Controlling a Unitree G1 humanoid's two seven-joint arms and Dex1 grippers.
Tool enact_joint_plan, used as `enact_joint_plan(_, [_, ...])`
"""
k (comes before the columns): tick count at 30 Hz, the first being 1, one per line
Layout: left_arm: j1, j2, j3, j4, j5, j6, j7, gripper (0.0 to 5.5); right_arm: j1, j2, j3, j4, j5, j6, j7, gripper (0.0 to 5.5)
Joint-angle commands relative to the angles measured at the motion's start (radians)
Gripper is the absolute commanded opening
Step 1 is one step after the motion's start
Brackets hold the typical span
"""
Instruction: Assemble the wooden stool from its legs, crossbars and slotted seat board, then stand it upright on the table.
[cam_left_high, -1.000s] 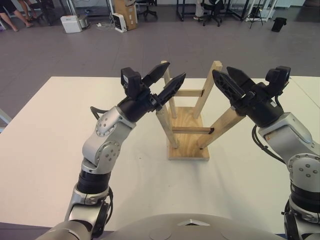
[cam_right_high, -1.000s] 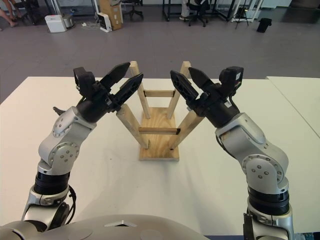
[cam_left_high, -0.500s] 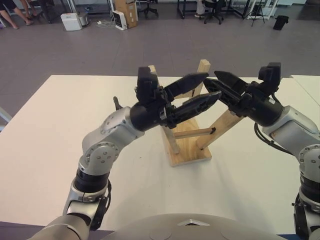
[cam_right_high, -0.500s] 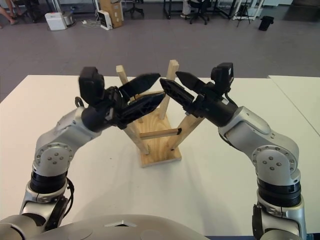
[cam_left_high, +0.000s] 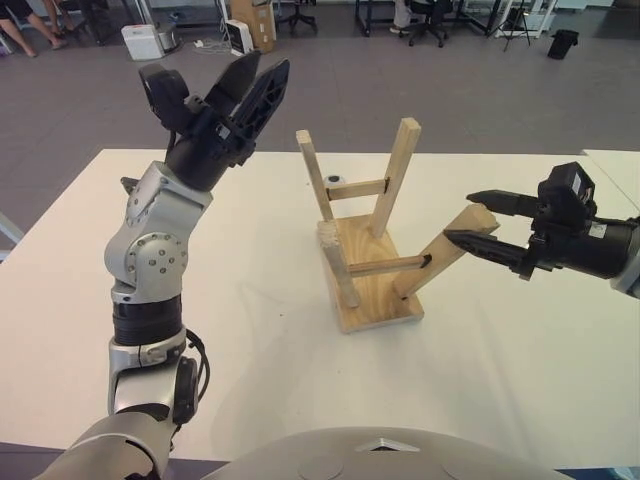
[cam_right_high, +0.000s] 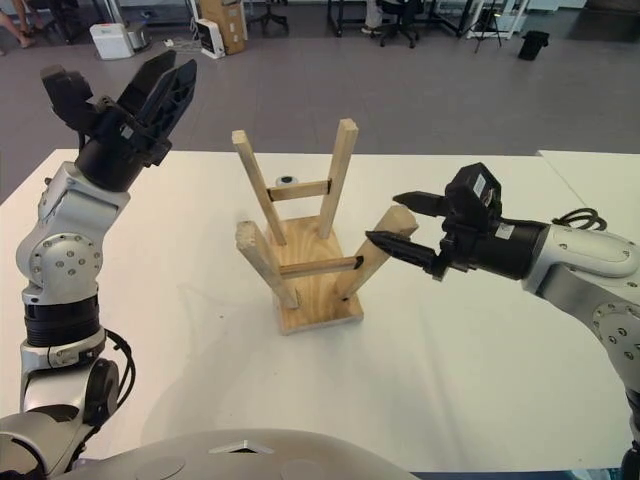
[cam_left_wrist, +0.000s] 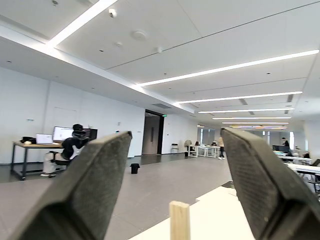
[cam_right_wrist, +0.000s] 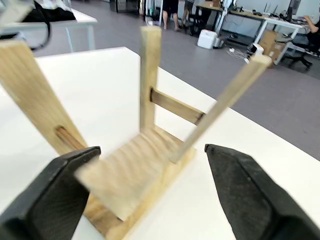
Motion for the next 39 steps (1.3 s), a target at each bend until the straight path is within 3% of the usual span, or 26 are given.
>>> enact_joint_plan(1, [-0.014, -0.012, 0.002, 0.021, 0.029, -0.014, -0.025, 3.28, -0.047, -0.027, 0.068, 0.113, -0.245, -0.083, -0.039, 3.89])
enact_joint_plan(3, [-0.014, -0.011, 0.002, 0.031, 0.038, -0.017, -0.034, 3.28, -0.078, 0.013, 0.066, 0.115, -0.262, -0.096, -0.035, 3.89])
enact_joint_plan(6, [-0.031, -0.004, 0.001, 0.135, 0.099, -0.053, -0.07, 3.28, -0.161, 0.128, -0.032, 0.145, -0.145, -0.093, -0.051, 3.89])
enact_joint_plan(10, [-0.055, 0.037, -0.025, 0.447, 0.318, -0.179, -0.076, 3.28, -0.233, 0.232, -0.13, 0.403, -0.212, -0.15, -0.177, 3.89])
enact_joint_plan(12, [-0.021, 0.048, -0.036, 0.529, 0.395, -0.236, -0.088, 3.28, -0.131, 0.204, -0.063, 0.5, -0.366, -0.216, -0.156, 3.89])
enact_joint_plan(15, [0.021, 0.054, -0.08, 0.649, 0.505, -0.307, -0.117, 3.28, 0.165, 0.15, 0.202, 0.524, -0.589, -0.266, -0.028, 3.89])
enact_joint_plan(19, [-0.064, 0.05, -0.156, 0.945, 0.656, -0.41, -0.147, 3.28, 0.304, 0.187, 0.366, 0.461, -0.664, -0.234, 0.043, 3.89])
enact_joint_plan(22, [-0.19, 0.037, -0.249, 1.238, 0.817, -0.535, -0.133, 3.28, 0.253, 0.25, 0.423, 0.445, -0.694, -0.228, 0.034, 3.89])
enact_joint_plan(27, [-0.287, -0.001, -0.301, 1.449, 0.932, -0.624, -0.132, 3.28, 0.136, 0.36, 0.434, 0.467, -0.673, -0.219, 0.025, 3.89])
enact_joint_plan(33, [-0.368, -0.092, -0.317, 1.543, 1.01, -0.645, -0.079, 3.28, -0.081, 0.408, 0.494, 0.674, -0.817, -0.294, -0.008, 3.89])
enact_joint_plan(39, [-0.381, -0.093, -0.334, 1.565, 1.077, -0.644, -0.058, 3.28, -0.17, 0.42, 0.518, 0.786, -0.889, -0.36, 0.023, 3.89])
